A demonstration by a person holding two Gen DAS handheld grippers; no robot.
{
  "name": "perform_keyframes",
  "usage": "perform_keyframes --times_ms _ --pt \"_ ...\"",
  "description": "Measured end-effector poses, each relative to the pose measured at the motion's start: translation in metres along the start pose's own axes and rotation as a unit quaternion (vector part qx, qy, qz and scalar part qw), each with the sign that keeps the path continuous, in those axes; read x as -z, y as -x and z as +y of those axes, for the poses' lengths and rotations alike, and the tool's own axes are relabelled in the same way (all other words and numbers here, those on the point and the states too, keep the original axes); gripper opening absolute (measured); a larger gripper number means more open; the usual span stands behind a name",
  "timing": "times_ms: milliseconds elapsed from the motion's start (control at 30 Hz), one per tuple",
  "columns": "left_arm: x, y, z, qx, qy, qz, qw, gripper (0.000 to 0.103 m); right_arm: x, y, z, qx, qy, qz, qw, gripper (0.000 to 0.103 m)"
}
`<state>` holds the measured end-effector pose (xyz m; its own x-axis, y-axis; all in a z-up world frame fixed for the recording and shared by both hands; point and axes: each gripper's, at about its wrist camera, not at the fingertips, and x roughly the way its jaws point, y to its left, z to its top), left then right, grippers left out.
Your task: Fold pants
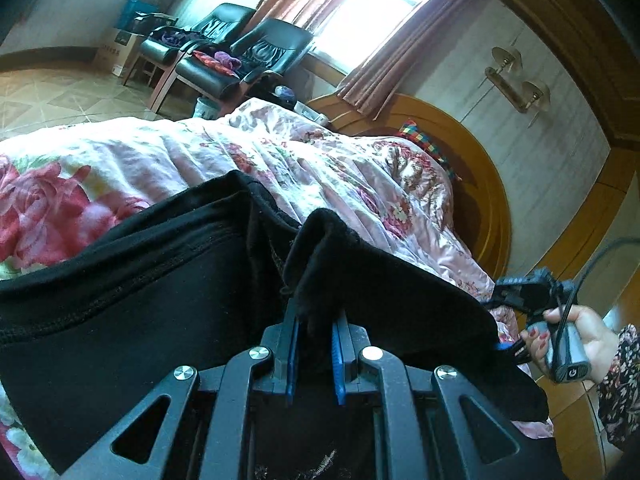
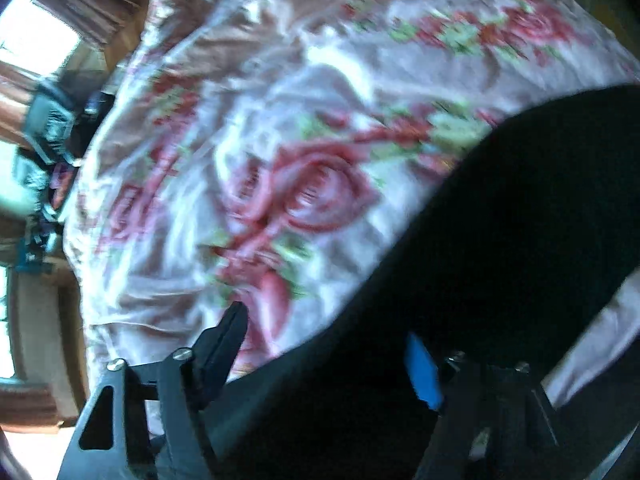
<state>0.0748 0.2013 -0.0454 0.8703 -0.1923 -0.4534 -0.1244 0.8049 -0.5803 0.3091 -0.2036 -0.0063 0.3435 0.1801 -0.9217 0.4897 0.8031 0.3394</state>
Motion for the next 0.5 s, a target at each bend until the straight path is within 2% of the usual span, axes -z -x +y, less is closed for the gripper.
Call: perform_keyframes --times_ms 33,67,100,167,333,500 --pt "0.000 0.000 0.001 0.000 0.000 0.000 1.0000 0.013 0.001 -0.004 -0.007 -0.001 -0.009 0.003 1.000 0.067" --pt "0.000 0.000 0.000 0.000 0.000 0.000 1.0000 0.013 0.001 -0.007 -0.013 -0.002 -0.013 0.005 1.000 0.056" --pt "0.000 0.000 0.000 -0.001 0.000 -0.001 1.0000 0.013 0.001 -0.010 -0.019 -0.007 -0.011 0.007 1.000 0.037" --pt "-0.001 0.000 -0.001 -0.002 -0.003 -0.003 1.0000 0.013 0.003 -0.013 -0.026 -0.029 0.005 0.014 0.999 0.012" --pt "-0.006 0.003 -0.001 -0.005 -0.007 -0.022 0.9997 0.013 0.018 0.017 -0.040 -0.096 0.050 -0.015 0.994 0.012" --pt "-0.013 0.015 0.004 0.002 0.010 -0.045 0.9989 0.013 0.051 0.052 -0.062 -0.158 0.052 -0.021 0.986 0.012"
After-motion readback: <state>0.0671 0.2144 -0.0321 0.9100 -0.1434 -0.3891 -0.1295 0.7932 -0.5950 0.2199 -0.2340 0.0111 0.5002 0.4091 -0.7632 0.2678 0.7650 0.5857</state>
